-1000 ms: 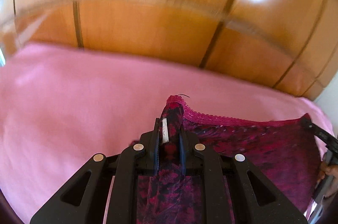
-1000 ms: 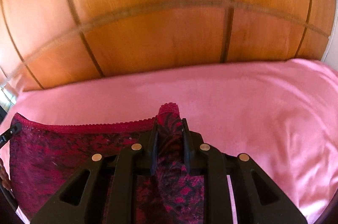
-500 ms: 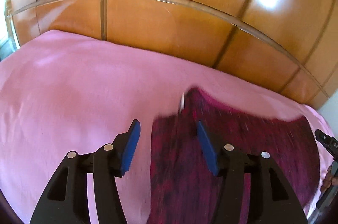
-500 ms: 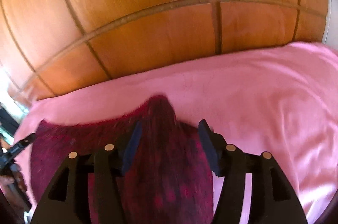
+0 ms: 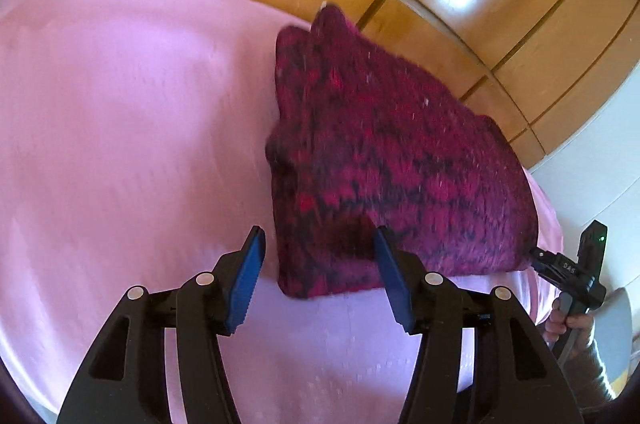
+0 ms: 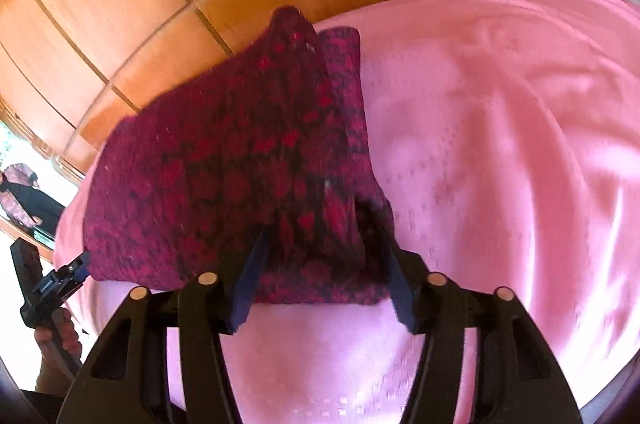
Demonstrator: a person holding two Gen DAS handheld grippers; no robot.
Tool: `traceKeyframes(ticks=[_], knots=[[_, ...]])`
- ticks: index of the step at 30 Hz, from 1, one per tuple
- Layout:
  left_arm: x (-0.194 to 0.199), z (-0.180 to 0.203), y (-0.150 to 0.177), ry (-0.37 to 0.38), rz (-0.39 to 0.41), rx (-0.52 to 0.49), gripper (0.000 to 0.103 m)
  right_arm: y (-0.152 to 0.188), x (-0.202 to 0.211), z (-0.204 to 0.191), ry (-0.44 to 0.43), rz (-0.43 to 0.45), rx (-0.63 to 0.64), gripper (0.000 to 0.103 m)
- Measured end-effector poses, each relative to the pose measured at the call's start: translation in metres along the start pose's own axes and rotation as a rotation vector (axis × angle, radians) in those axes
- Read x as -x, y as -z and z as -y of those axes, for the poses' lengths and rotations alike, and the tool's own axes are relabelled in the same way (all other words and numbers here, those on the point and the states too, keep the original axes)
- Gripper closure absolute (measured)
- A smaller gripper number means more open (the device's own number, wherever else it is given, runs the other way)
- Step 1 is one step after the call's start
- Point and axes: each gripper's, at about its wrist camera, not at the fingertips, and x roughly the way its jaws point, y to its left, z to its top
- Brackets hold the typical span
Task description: Fold small clothes
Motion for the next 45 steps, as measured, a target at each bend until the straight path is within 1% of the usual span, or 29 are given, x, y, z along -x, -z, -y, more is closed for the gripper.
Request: traceKeyframes(ticks=[1,2,3,5,7,10,13,14,18,20,21,23,24,25,26,27,29,31,33,34,35,37,38,39,40,41,43,45], knots=[[-0.003,0.000,0.000,0.014,-0.013,0.015,0.069,-0.002,0.000,0.000,-0.004,0.000,-0.007,0.077],[-0.001,0.001,-0.001,0.006,-0.008,0.017,0.078,-0.005,0.005,0.000,-0.019,0.003,-0.020,0.087],[0.002,0.006,-0.002,-0.003,0.006,0.000,0.089,-0.007,0.011,-0.002,-0.028,0.014,-0.024,0.088],[0.010,0.014,-0.005,-0.002,0.023,-0.026,0.092,-0.010,0.021,-0.003,-0.056,0.032,-0.026,0.091],[0.019,0.017,-0.005,0.007,0.032,-0.039,0.093,-0.006,0.032,-0.002,-0.089,0.036,-0.039,0.091],[0.025,0.020,-0.011,0.034,0.037,-0.030,0.094,-0.002,0.043,-0.001,-0.127,0.036,-0.040,0.092],[0.035,0.018,-0.009,0.048,0.034,-0.028,0.094,0.009,0.057,0.000,-0.149,0.026,-0.045,0.092],[0.039,0.018,-0.005,0.051,0.030,-0.028,0.094,0.007,0.059,-0.001,-0.151,0.019,-0.042,0.092],[0.048,0.023,0.013,0.054,-0.011,-0.013,0.094,0.029,0.067,0.006,-0.124,-0.032,-0.033,0.092],[0.050,0.027,0.024,0.012,-0.032,-0.031,0.093,0.036,0.065,0.011,-0.117,-0.057,-0.041,0.092],[0.050,0.028,0.026,0.006,-0.036,-0.038,0.092,0.037,0.064,0.011,-0.114,-0.064,-0.038,0.092],[0.052,0.029,0.022,-0.003,-0.007,-0.038,0.088,0.031,0.064,0.009,-0.112,-0.055,-0.028,0.087],[0.053,0.028,0.017,0.006,0.005,-0.029,0.082,0.028,0.064,0.008,-0.109,-0.042,-0.030,0.083],[0.054,0.027,0.010,0.010,0.017,-0.018,0.080,0.020,0.067,0.007,-0.098,-0.010,-0.036,0.076],[0.059,0.026,0.008,0.003,0.035,-0.013,0.077,0.018,0.072,0.010,-0.095,0.011,-0.038,0.060],[0.059,0.025,-0.001,-0.001,0.054,-0.016,0.076,0.012,0.073,0.008,-0.088,0.034,-0.039,0.055],[0.058,0.025,-0.011,-0.003,0.061,-0.021,0.076,-0.005,0.071,0.003,-0.080,0.069,-0.038,0.054],[0.048,0.025,-0.026,-0.001,0.054,-0.019,0.076,-0.024,0.060,-0.004,-0.053,0.091,-0.033,0.052],[0.038,0.026,-0.038,-0.003,0.057,-0.021,0.075,-0.040,0.048,-0.009,-0.036,0.087,-0.020,0.049],[0.030,0.026,-0.044,-0.007,0.045,-0.019,0.071,-0.048,0.037,-0.013,-0.019,0.084,-0.014,0.049],[0.023,0.026,-0.048,0.006,0.033,-0.015,0.066,-0.054,0.028,-0.014,-0.008,0.070,-0.013,0.048],[0.010,0.025,-0.056,0.023,0.017,0.004,0.066,-0.065,0.004,-0.017,0.012,0.024,-0.013,0.048],[0.005,0.025,-0.059,0.030,0.007,0.007,0.067,-0.066,-0.006,-0.017,0.016,0.004,-0.004,0.053],[0.002,0.027,-0.060,0.034,0.007,-0.001,0.080,-0.068,-0.014,-0.019,0.008,-0.016,0.008,0.064],[0.000,0.031,-0.063,0.009,0.022,-0.029,0.087,-0.070,-0.018,-0.022,0.011,-0.024,0.018,0.082],[0.000,0.035,-0.066,-0.020,0.037,-0.049,0.089,-0.074,-0.016,-0.027,0.026,-0.002,0.040,0.087],[0.004,0.037,-0.073,-0.035,0.074,-0.047,0.090,-0.082,-0.006,-0.032,0.022,0.053,0.061,0.088],[0.002,0.041,-0.077,-0.085,0.094,-0.062,0.090,-0.091,0.000,-0.034,0.024,0.104,0.056,0.089]])
